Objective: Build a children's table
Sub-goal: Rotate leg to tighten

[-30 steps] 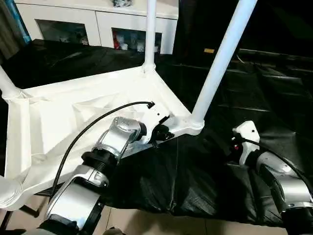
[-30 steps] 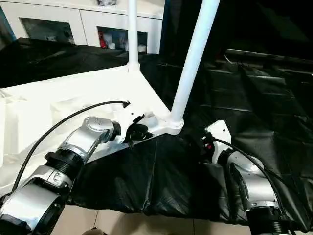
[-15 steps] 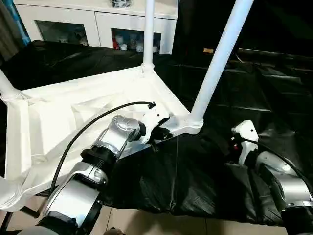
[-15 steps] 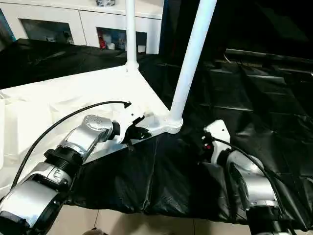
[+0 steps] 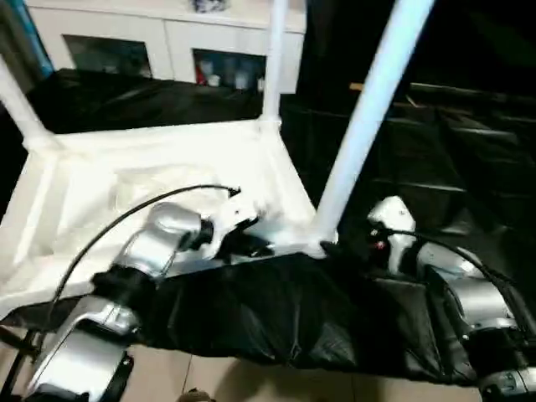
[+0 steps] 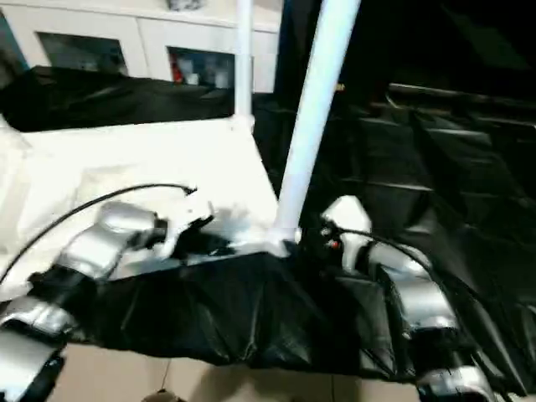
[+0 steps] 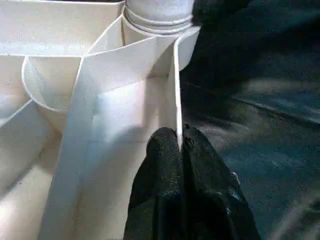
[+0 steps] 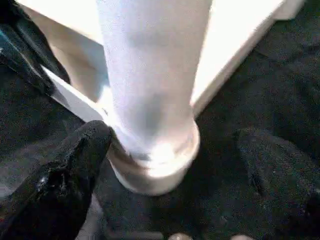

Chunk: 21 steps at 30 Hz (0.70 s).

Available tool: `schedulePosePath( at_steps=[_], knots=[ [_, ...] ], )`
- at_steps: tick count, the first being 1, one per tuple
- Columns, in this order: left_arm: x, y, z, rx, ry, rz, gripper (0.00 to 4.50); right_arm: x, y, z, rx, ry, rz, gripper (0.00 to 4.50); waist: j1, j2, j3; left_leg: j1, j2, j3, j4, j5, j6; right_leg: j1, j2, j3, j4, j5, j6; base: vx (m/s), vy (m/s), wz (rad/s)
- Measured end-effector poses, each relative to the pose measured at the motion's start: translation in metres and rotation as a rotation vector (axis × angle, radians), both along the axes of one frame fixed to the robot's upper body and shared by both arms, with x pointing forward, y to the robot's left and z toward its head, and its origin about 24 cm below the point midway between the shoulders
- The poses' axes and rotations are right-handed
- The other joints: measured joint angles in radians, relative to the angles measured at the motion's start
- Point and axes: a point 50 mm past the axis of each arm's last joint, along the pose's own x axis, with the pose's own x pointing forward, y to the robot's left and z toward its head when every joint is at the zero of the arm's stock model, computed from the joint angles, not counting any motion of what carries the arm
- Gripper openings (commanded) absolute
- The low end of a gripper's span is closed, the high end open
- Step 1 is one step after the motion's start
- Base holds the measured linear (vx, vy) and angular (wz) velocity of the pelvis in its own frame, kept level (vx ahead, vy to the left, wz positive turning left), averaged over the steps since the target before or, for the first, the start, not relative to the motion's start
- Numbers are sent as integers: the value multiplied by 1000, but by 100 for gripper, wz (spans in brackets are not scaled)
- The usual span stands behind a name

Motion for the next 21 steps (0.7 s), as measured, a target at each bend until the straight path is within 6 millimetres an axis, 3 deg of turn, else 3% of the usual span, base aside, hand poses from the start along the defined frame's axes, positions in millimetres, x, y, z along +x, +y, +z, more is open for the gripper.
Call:
schedulePosePath(
  at_steps=[7, 8, 21],
  knots=[
    [-3, 7, 1, 7, 1, -20, 0, 7, 15, 0, 22, 14, 100, 363, 2, 1, 0, 0, 0, 0, 0, -1, -2, 0, 0, 0, 1, 0, 0, 0, 0, 0],
    [-4, 7, 1, 8, 1, -24, 0, 7, 16, -1, 24, 15, 108, 335, 4, 1, 0, 0, 0, 0, 0, -1, -2, 0, 0, 0, 1, 0, 0, 0, 0, 0],
    [-8, 10, -1, -30, 14, -7, 0, 13, 25, -4, 43, 33, 166, 265, -5, 1, 0, 0, 0, 1, 2, 0, 0, 0, 0, 0, 3, 0, 0, 0, 0, 0]
  ],
)
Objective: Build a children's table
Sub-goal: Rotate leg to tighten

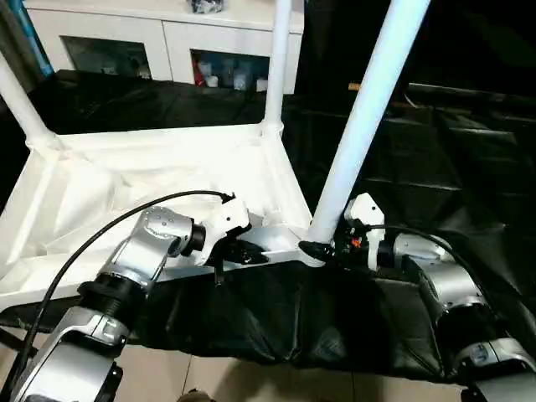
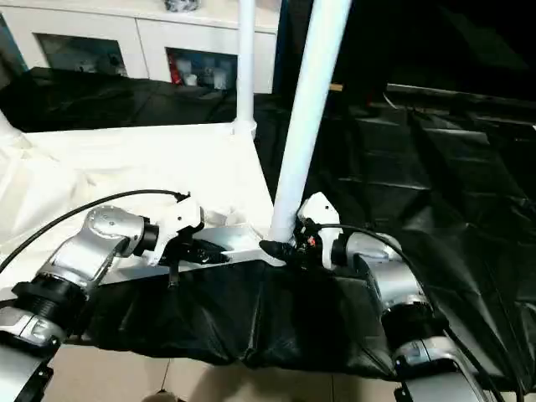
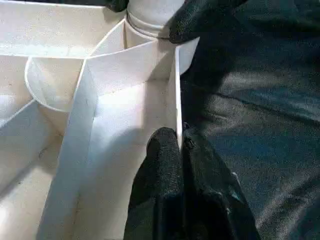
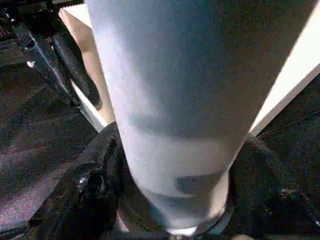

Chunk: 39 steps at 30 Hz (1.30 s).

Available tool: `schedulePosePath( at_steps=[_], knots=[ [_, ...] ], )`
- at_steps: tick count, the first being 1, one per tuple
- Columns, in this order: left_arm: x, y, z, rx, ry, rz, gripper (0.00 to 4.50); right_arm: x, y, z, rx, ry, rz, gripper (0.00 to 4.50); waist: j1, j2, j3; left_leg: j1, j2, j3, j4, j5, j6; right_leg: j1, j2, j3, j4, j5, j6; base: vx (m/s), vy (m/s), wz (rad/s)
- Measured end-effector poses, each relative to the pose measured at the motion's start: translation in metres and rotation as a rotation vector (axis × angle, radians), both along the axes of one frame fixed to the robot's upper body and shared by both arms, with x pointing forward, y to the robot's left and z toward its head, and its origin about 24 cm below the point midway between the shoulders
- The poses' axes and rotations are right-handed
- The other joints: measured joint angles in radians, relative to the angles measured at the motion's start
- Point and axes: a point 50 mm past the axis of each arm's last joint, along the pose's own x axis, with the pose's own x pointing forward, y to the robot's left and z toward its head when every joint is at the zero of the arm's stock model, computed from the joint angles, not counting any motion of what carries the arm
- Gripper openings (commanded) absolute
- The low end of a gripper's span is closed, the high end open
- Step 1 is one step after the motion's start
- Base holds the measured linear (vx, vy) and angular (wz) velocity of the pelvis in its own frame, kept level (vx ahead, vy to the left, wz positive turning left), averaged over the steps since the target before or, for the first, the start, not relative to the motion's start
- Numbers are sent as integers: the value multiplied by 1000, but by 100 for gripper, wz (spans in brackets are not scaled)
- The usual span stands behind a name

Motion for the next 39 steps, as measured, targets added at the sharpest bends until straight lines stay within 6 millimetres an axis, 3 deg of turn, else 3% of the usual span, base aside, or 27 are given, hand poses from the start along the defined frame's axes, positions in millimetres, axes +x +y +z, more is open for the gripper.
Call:
schedulePosePath(
  at_steps=[13, 16, 18, 20, 25, 28, 30, 32, 39],
  knots=[
    [-5, 5, -4, 5, -2, 13, 0, -1, 11, -7, 50, 20, -15, 262, -17, -2, -3, 2, 0, 0, 1, -1, -1, 1, 0, 0, 2, 0, 0, 0, 0, 0],
    [0, 0, -6, 28, -25, 68, 0, 1, 22, -19, 85, 16, -188, 262, -21, -11, -9, 8, 1, -1, 2, -1, -5, 4, 0, 1, 5, 0, -1, 0, 0, 0],
    [5, -10, -10, 38, -31, 129, 0, 6, 31, -27, 107, 21, -373, 262, -20, -14, -11, 19, 1, -1, 2, -1, -6, 13, 0, 2, 4, -3, 4, 0, 0, 0],
    [11, -24, -16, 48, -45, 191, 0, 13, 38, -32, 102, 28, -549, 262, -19, -13, -11, 34, 0, -3, 1, -1, -6, 23, 0, 1, -2, -4, 5, 0, 0, 0],
    [17, -44, -21, 55, -64, 265, 0, 23, 43, -32, 50, 27, -712, 262, -16, -3, -13, 35, -2, -7, 0, -1, -6, 33, 0, -4, -21, -4, 5, 0, 0, 0],
    [19, -45, -22, 59, -71, 272, 0, 26, 45, -32, 31, 14, -723, 262, -18, 3, -14, 35, -5, -7, 0, -1, -6, 35, -3, -4, -28, -4, 5, 0, 0, 0],
    [19, -46, -22, 64, -76, 267, 0, 26, 45, -32, 31, 5, -723, 318, -18, 2, -15, 35, -6, -5, 0, -1, -6, 34, -5, -4, -28, -4, 5, 0, 0, 0],
    [19, -44, -21, 67, -81, 252, 0, 25, 44, -32, 36, -5, -705, 332, -18, 1, -14, 34, -6, -4, 0, -1, -5, 33, -7, -4, -28, -4, 6, 0, 0, 0],
    [12, -25, -14, 46, -99, 147, 0, 23, 34, -24, 45, -45, -451, 392, -15, -2, -13, 17, -4, -2, 0, 0, -4, 16, -7, -4, -17, 11, 5, 0, 0, 0]
  ],
)
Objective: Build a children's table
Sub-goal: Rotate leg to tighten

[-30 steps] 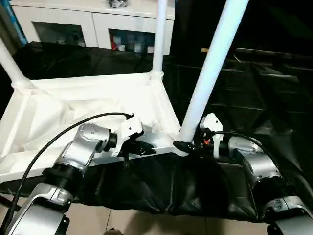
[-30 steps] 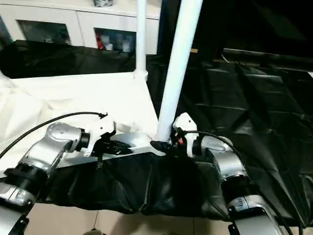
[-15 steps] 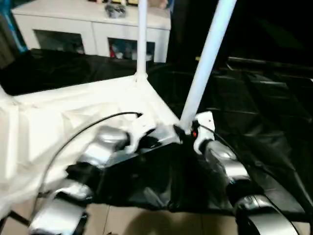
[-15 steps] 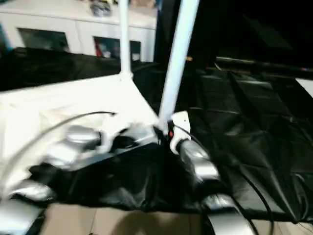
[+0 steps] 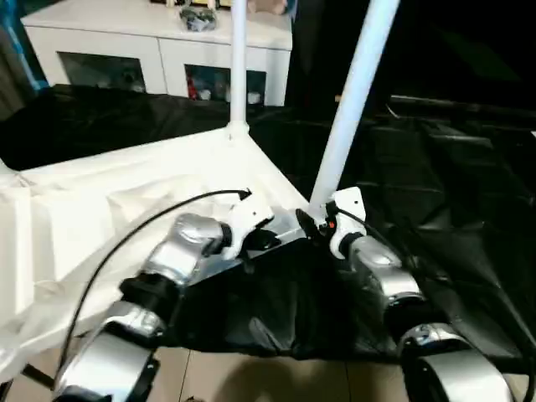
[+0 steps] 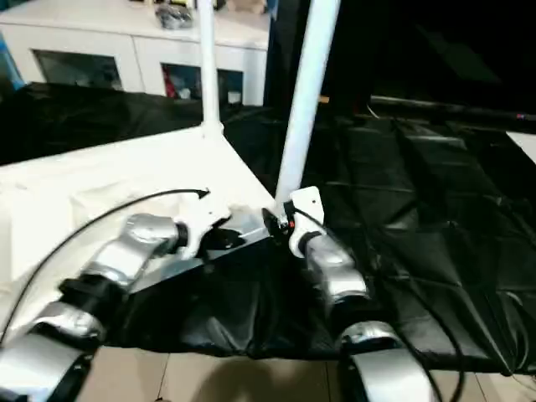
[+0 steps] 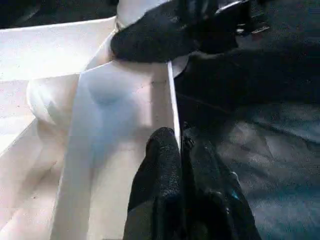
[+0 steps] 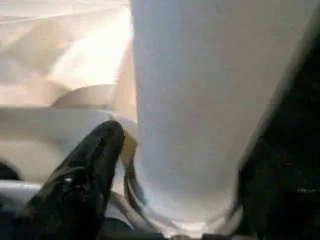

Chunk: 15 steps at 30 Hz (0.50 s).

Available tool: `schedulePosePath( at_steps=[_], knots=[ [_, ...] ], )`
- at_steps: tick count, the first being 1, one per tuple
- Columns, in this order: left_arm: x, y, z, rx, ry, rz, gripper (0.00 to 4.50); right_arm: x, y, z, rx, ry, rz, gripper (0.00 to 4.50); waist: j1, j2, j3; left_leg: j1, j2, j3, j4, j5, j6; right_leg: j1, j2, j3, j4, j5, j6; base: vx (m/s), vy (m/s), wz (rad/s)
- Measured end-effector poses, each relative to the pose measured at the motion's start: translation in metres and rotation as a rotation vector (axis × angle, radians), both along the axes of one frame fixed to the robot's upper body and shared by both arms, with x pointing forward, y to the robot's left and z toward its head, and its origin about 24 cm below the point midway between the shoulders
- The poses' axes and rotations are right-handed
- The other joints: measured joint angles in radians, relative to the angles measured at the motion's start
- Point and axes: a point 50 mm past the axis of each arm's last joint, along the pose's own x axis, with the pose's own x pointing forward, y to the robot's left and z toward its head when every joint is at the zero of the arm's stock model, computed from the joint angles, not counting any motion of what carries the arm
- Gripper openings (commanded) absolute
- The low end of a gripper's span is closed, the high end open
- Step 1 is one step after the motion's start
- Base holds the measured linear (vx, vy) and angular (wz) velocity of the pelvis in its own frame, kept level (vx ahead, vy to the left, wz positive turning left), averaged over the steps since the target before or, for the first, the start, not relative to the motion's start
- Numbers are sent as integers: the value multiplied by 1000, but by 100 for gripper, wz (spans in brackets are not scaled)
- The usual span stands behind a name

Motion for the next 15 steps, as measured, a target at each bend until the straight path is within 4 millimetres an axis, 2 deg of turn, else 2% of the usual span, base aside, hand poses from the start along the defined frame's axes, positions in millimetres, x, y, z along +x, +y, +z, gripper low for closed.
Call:
schedulePosePath(
  at_steps=[1, 4, 9, 15],
  knots=[
    [-2, 2, 1, -6, 3, -22, 0, -1, -1, 1, -4, -8, 35, 405, 0, 1, 0, 0, 1, 0, 0, 0, 0, -1, 0, 0, 3, 0, 0, 0, 0, 0],
    [-6, 15, 4, -20, 14, -66, 0, -6, -9, 6, -14, -39, 167, 405, 6, 2, 1, -3, 2, 1, -6, 0, 0, -9, 1, 0, 11, -4, -2, 35, -24, 1],
    [-11, 23, 9, -44, 37, -125, 0, -12, -21, 14, 3, -47, 340, 405, 14, 5, 1, -15, 2, 3, -7, 2, 3, -20, 1, -1, 13, -7, -6, 0, 0, 0],
    [-20, 35, 10, -55, 91, -215, 0, -23, -30, 23, 17, -17, 566, 354, 23, 6, 1, -17, 2, 4, -4, 1, 4, -21, 0, 0, 13, -7, -6, 0, 0, 0]
  ],
)
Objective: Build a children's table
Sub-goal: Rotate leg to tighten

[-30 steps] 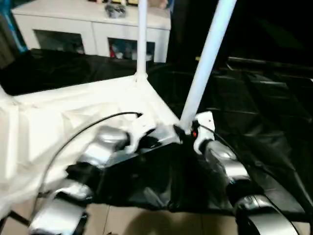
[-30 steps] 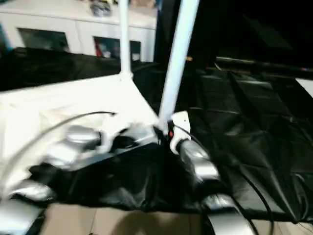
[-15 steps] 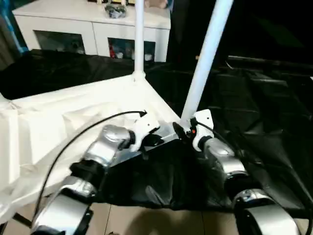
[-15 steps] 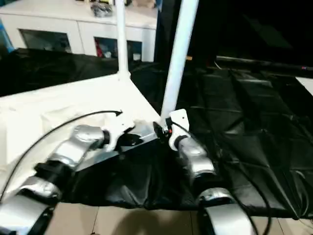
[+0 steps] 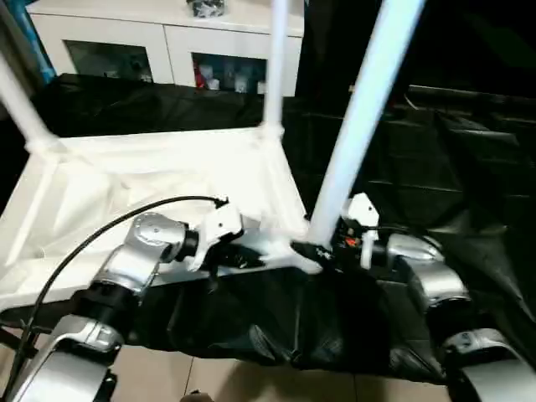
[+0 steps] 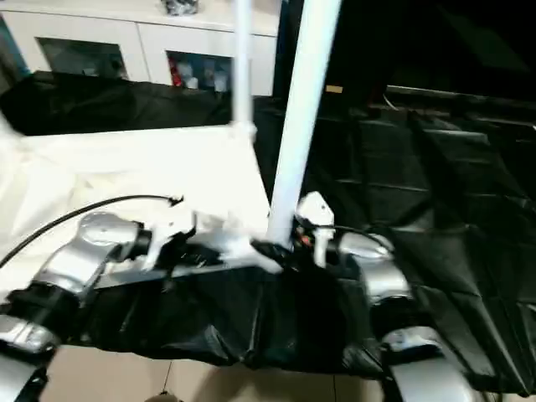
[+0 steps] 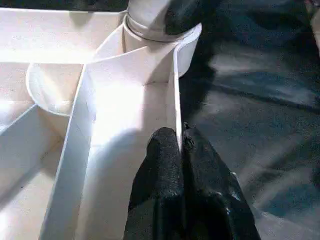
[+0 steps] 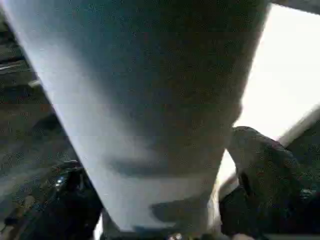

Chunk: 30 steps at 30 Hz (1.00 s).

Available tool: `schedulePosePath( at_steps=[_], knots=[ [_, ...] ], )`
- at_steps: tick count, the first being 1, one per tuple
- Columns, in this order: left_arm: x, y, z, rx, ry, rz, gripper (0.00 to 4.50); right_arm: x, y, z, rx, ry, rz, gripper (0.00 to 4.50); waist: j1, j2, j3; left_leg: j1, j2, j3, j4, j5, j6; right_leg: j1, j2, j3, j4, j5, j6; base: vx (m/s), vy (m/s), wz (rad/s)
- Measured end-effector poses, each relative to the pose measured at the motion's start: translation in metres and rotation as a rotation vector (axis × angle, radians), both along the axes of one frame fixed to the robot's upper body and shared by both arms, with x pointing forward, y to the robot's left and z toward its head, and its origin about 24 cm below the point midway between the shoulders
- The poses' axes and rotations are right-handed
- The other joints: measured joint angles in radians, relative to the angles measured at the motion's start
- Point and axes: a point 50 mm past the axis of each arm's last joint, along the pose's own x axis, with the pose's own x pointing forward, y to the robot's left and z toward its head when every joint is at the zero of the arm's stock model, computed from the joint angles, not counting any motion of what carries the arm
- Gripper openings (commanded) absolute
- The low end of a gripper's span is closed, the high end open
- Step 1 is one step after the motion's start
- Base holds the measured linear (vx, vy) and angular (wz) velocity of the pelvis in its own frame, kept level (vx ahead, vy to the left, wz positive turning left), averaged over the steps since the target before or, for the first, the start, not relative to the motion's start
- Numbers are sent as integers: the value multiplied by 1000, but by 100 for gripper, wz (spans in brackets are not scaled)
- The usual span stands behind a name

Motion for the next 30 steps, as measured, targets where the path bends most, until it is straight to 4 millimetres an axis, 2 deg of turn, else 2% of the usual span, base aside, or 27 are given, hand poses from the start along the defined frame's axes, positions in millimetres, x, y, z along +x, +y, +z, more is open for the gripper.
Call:
schedulePosePath(
  at_steps=[2, 5, 7, 8, 10, 13, 25, 28, 30],
  knots=[
    [-1, 4, 1, 7, 6, -14, 0, -3, -3, 2, -12, 21, 58, 328, 2, 0, 0, 0, 0, 0, 0, -1, -3, 0, 0, 0, 1, 0, 0, 0, 0, 0],
    [-3, 7, 0, 7, 15, -28, 0, -6, -9, 2, -26, 46, 112, 315, 2, 0, 0, 0, 0, 0, 0, -1, -3, 0, 0, 0, 1, 0, 0, 0, 0, 0],
    [-3, 8, 0, 7, 15, -30, 0, -8, -9, 1, -33, 55, 132, 307, 2, 0, 0, 0, 0, 0, 0, -1, -3, 0, 0, 0, 1, 0, 0, 0, 0, 0],
    [-3, 8, 1, 7, 16, -30, 0, -9, -9, 1, -36, 62, 145, 285, 2, 0, 0, 0, 0, 0, 0, -1, -3, 0, 0, 0, 1, 0, 0, 0, 0, 0],
    [-4, 8, 1, 7, 20, -37, 0, -9, -10, 1, -37, 66, 154, 279, 3, 0, 0, 0, 0, 0, 0, -1, -3, 0, 0, 0, 0, 0, 0, 0, 0, 0],
    [-4, 9, 1, 8, 25, -44, 0, -10, -10, 1, -34, 73, 165, 246, 4, -1, 0, 0, 0, 0, 0, -1, -3, 0, 0, 0, 0, 0, 0, 0, 0, 0],
    [-5, 9, 0, 8, 34, -51, 0, -14, -9, -1, -14, 110, 157, 238, 10, -2, 0, 0, 0, 0, 0, -1, -3, 1, 0, 0, 0, 0, 0, 0, 0, 0],
    [-2, 5, -1, 12, 23, -25, 0, -14, -8, -6, 1, 121, 93, 238, 11, -2, 0, 1, 0, 0, 1, -1, -3, 2, 0, 0, 1, 0, 0, 0, 0, 0],
    [3, -2, -3, 14, 13, 25, 0, -11, -6, -10, 9, 113, -12, 238, 8, -4, -1, 5, 0, 0, 2, 0, -3, 5, 0, 0, 1, 0, 1, 0, 0, 0]
  ],
)
